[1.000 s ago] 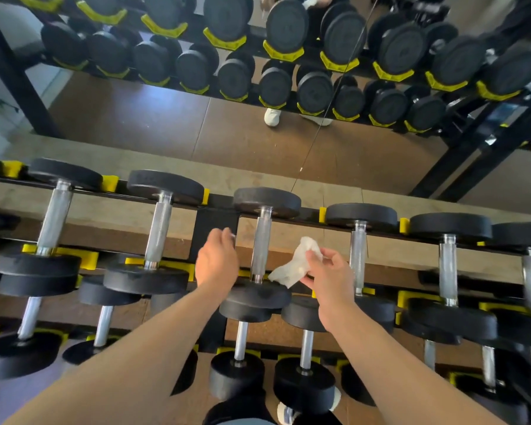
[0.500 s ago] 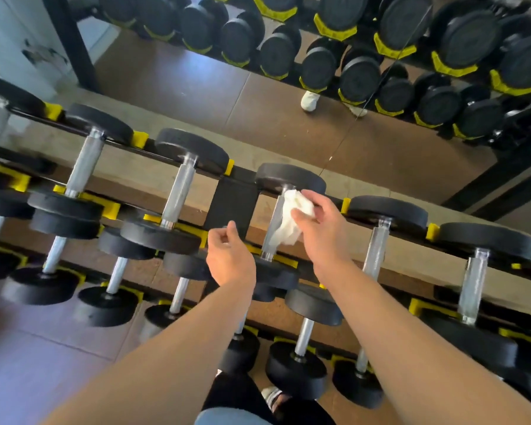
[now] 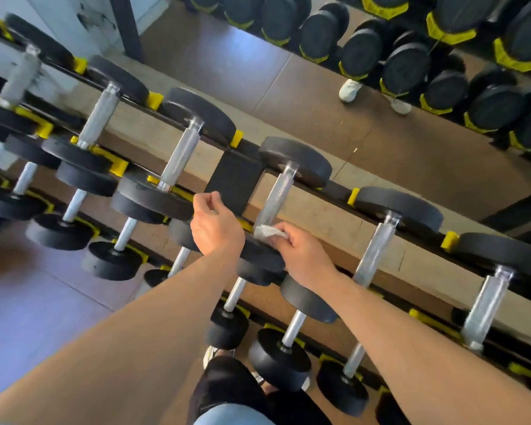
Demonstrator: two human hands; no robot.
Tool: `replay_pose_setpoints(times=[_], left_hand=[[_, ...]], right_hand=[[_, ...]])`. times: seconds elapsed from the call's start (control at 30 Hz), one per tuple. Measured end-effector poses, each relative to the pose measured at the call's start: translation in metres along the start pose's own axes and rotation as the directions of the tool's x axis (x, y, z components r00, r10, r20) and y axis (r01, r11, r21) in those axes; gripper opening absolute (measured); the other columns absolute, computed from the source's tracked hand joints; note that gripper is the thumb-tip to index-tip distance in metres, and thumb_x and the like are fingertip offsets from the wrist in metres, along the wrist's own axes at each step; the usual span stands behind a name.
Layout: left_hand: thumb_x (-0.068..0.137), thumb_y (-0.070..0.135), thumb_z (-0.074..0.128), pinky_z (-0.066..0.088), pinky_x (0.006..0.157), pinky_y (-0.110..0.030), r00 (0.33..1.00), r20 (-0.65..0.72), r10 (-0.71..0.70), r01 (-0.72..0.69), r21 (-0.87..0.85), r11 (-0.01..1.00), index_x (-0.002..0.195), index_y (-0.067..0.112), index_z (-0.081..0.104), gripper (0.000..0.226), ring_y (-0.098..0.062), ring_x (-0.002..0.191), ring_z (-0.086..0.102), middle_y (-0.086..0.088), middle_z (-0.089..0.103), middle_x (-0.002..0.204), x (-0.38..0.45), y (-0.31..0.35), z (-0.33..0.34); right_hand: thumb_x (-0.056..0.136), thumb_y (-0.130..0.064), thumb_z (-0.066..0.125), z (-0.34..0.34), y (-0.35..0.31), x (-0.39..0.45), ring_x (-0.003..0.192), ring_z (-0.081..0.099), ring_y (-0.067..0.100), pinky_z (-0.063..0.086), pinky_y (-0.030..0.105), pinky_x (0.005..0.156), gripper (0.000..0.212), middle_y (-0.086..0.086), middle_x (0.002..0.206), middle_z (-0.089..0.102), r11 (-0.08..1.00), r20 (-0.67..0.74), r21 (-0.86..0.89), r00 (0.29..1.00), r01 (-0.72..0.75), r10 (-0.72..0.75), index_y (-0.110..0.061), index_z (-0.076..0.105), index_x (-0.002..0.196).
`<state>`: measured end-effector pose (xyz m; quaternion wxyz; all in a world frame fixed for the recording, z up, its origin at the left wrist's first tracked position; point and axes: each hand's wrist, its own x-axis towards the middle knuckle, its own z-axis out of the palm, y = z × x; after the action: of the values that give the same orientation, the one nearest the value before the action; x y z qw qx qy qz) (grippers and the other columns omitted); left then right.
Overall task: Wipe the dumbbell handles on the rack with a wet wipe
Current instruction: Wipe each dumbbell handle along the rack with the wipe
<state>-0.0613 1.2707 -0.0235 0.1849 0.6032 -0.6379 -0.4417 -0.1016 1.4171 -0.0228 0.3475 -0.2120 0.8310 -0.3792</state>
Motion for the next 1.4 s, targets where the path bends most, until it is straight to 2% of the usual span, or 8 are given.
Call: replay_pose_setpoints(times=[0.2,0.37,0.57,0.67,0.87,1.0,1.1,1.4], left_hand=[[0.105,0.028,0.043,0.045,0.064,-0.018,0.994,-0.088,0.063,-0.064,-0.012,0.998,0.117,0.029,0.054,0.016,-0.009,0.079,0.062,0.006,0.064,0.090,-0.003,0.001,0.000],[0.105,0.029,0.041,0.037,0.072,-0.015,0.993,-0.069,0.100,-0.096,0.053,0.994,0.124,0.031,0.058,0.025,-0.008,0.091,0.062,0.005,0.070,0.098,0.001,-0.001,0.000],[0.103,0.032,0.049,0.031,0.067,-0.006,0.988,0.003,0.153,-0.153,0.008,0.988,0.116,0.022,0.064,0.022,-0.003,0.084,0.057,0.005,0.070,0.096,-0.003,0.002,-0.004],[0.103,0.032,0.051,0.041,0.073,-0.010,0.970,0.045,0.238,-0.235,-0.056,0.970,0.114,0.020,0.063,0.020,-0.002,0.085,0.060,0.005,0.069,0.095,-0.013,0.003,-0.012],[0.106,0.027,0.038,0.042,0.065,-0.022,0.924,0.285,0.253,-0.193,-0.222,0.956,0.094,0.015,0.054,0.023,-0.006,0.066,0.048,-0.001,0.054,0.079,-0.074,-0.005,-0.043],[0.105,0.036,0.039,0.039,0.065,-0.028,0.796,0.603,0.057,0.031,-0.135,0.990,0.079,0.010,0.054,0.039,-0.011,0.061,0.045,-0.004,0.048,0.068,-0.116,-0.021,-0.049],[0.100,0.046,0.050,0.043,0.071,-0.034,0.661,0.750,-0.006,0.064,-0.048,0.997,0.075,0.014,0.056,0.041,-0.016,0.064,0.045,0.000,0.047,0.063,-0.131,-0.028,-0.049],[0.095,0.041,0.062,0.053,0.080,-0.028,0.666,0.746,-0.030,0.072,-0.024,0.997,0.092,0.021,0.073,0.023,-0.013,0.086,0.065,0.007,0.073,0.078,-0.156,-0.023,-0.043]], right_hand=[[0.100,-0.027,0.056,-0.040,0.020,-0.036,0.101,0.059,0.012,0.051,0.024,0.077,0.016,-0.011,0.106,0.062,0.851,-0.256,0.515,0.927,-0.109,0.273,-0.037,0.055,0.112],[0.095,-0.017,0.059,-0.062,0.032,-0.078,0.098,0.058,0.016,0.048,0.025,0.076,0.029,-0.002,0.108,0.060,0.692,-0.297,0.719,0.867,-0.073,0.400,-0.032,0.052,0.119],[0.100,-0.020,0.059,-0.056,0.034,-0.105,0.095,0.067,0.026,0.059,0.031,0.060,0.045,-0.012,0.125,0.055,0.678,-0.366,0.735,0.842,0.000,0.396,-0.044,0.052,0.136],[0.099,-0.021,0.061,-0.043,0.029,-0.119,0.093,0.070,0.030,0.057,0.026,0.057,0.025,-0.002,0.120,0.065,0.660,-0.332,0.751,0.845,-0.033,0.420,-0.033,0.069,0.119],[0.089,-0.022,0.075,-0.023,0.032,-0.160,0.097,0.071,0.016,0.057,0.032,0.080,0.049,-0.011,0.114,0.068,0.757,-0.336,0.631,0.821,-0.169,0.463,-0.033,0.058,0.133],[0.094,-0.025,0.066,-0.020,0.026,-0.180,0.097,0.073,0.019,0.057,0.044,0.086,0.020,-0.007,0.105,0.075,0.652,-0.327,0.748,0.788,-0.121,0.522,-0.027,0.072,0.114],[0.090,-0.031,0.067,-0.016,0.024,-0.192,0.102,0.071,0.023,0.051,0.052,0.100,0.024,0.000,0.107,0.075,0.559,-0.286,0.822,0.769,-0.110,0.572,-0.023,0.073,0.112],[0.095,-0.037,0.063,-0.032,0.034,-0.209,0.102,0.060,0.013,0.048,0.023,0.074,0.024,-0.007,0.109,0.065,0.663,-0.429,0.738,0.674,-0.122,0.601,-0.035,0.066,0.119]])
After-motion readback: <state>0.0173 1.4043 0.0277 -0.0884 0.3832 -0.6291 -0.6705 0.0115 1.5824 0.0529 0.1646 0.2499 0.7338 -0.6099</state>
